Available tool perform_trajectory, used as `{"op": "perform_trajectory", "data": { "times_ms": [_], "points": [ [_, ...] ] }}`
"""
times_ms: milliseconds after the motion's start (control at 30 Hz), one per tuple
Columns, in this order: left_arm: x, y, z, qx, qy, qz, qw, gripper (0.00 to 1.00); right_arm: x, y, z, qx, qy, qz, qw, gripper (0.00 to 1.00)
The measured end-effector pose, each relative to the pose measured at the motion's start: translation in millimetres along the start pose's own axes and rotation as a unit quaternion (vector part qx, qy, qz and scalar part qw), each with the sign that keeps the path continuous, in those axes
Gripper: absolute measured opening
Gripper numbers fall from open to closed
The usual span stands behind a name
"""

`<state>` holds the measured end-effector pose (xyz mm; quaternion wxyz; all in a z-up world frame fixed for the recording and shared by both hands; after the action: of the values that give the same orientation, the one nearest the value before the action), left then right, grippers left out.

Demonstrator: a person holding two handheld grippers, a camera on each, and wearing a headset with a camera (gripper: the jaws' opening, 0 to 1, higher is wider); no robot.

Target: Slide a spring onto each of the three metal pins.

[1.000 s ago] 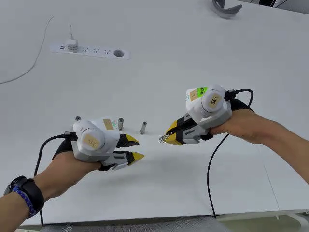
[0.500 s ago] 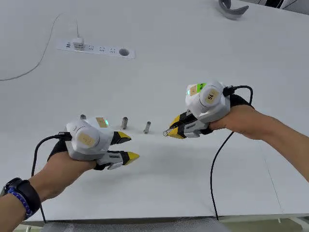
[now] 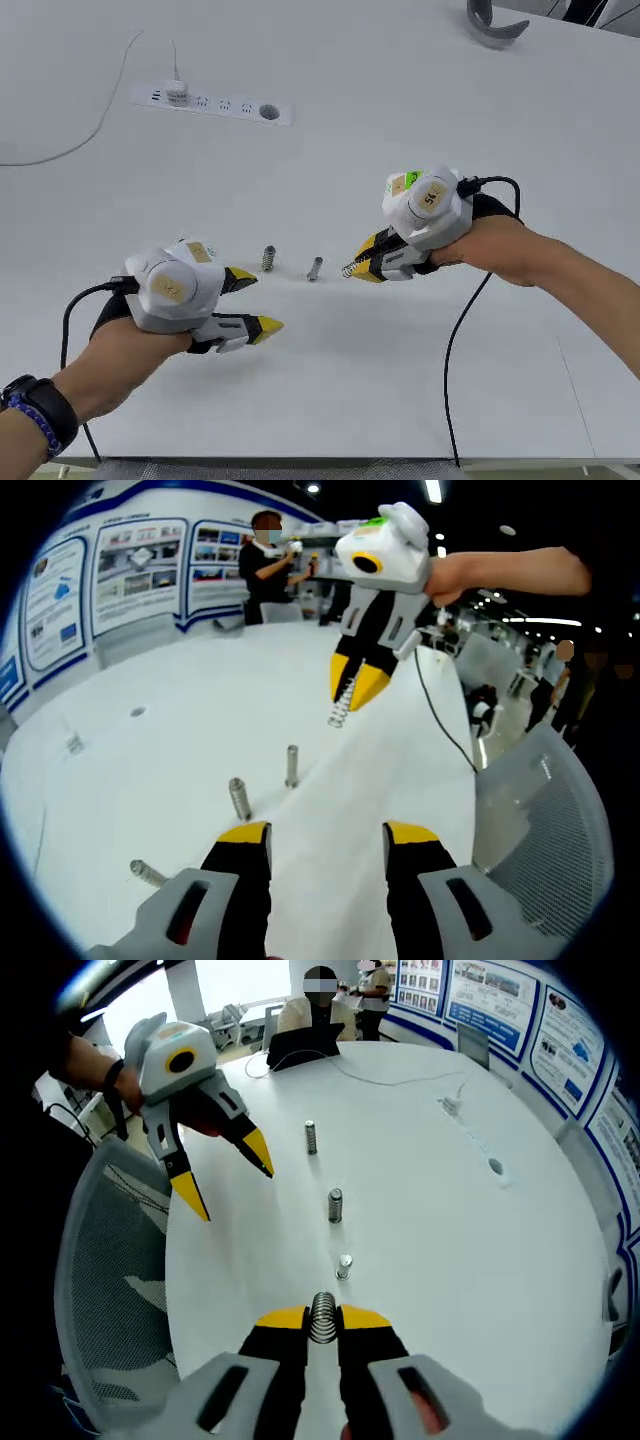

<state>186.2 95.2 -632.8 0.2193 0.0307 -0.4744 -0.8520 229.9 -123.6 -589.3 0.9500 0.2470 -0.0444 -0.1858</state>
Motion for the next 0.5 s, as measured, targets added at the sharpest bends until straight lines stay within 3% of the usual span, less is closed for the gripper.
{"op": "perform_trajectory", "data": {
  "times_ms": [500],
  "points": [
    [-10.9, -9.6, 11.8, -0.001, 0.024, 0.027, 0.9993, 0.62, 9.1, 8.7, -14.2, -0.013, 0.001, 0.003, 0.9999, 0.12]
  ]
}}
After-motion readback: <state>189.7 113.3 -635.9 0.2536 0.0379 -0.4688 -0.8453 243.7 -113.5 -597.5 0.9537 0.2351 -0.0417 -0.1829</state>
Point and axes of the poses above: the centre of the closed fingertips' face, and the gripper's own axes: z roughly backward along the fingers, x roughly to its right, y roughly out of its top, the point moved 9 cm from there along z, roughly backward along the fingers, and after that the axes turned 1 degree about -y, right-handed, at the moved point
